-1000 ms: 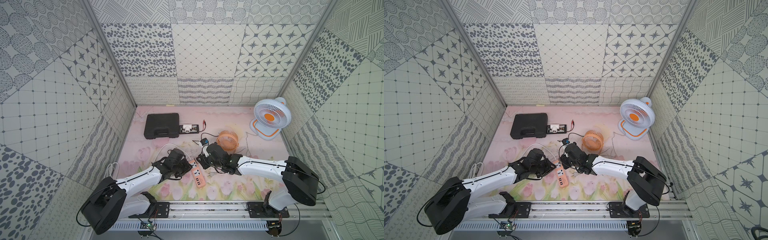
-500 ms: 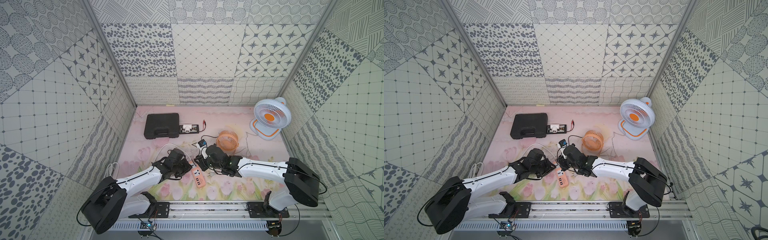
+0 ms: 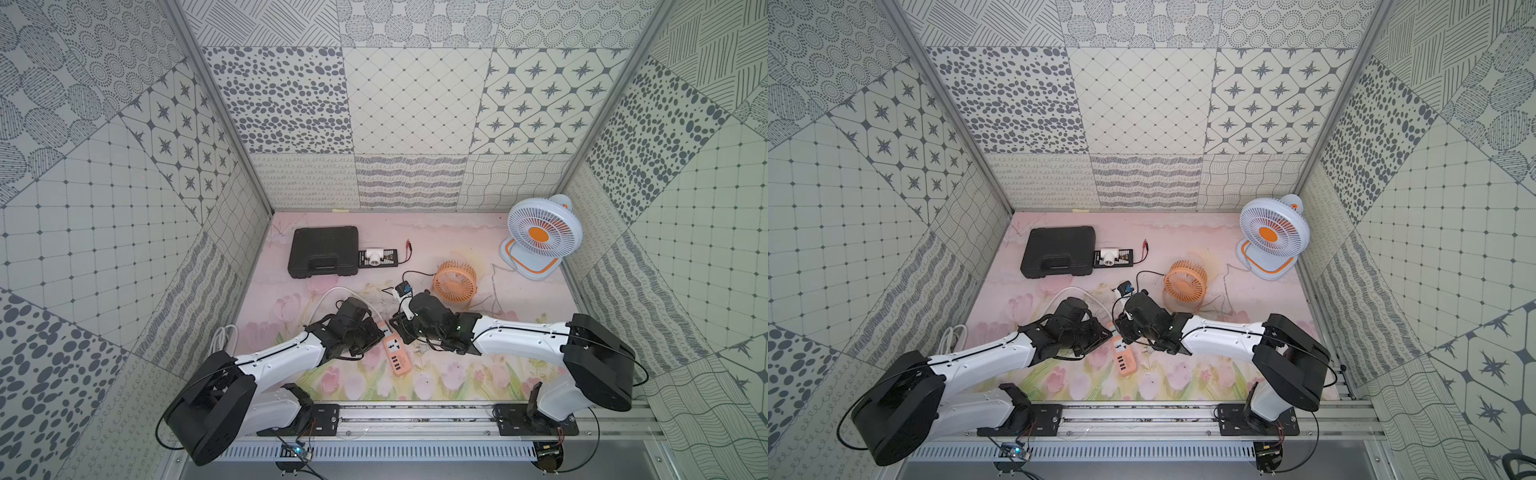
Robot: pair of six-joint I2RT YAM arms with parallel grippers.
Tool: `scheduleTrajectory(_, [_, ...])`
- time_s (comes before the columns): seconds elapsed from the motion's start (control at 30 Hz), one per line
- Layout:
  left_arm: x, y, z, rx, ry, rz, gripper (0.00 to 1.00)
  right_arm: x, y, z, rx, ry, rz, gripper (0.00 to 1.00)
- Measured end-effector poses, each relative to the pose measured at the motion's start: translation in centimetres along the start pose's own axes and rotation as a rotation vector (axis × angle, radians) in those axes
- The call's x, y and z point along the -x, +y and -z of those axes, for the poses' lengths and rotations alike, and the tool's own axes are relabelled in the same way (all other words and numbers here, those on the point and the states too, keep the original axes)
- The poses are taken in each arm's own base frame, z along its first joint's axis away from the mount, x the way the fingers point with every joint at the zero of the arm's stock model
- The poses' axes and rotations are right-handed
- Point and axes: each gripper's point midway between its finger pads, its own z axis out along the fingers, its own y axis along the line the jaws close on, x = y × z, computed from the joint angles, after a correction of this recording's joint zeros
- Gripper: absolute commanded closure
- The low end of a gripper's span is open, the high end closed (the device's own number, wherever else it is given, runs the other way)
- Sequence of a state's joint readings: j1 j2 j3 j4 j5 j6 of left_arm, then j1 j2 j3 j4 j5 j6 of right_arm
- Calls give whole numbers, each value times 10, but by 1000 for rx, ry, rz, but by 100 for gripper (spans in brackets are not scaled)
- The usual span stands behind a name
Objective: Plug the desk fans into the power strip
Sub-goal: Insert the plug into the socket.
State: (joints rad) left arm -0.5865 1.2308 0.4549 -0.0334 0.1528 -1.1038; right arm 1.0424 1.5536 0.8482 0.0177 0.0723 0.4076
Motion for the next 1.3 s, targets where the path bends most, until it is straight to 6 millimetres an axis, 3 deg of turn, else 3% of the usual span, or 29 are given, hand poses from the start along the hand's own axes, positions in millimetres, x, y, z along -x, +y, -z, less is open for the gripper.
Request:
scheduleTrajectory(0.43, [1,-2,-2,-11,-2,-3,83,-10,-3,-4,-28,29,12,100])
scheduleTrajectory(1.3, [1,-5,-5,-23,4,-4,84,-13,0,-12,-116,47,59,100])
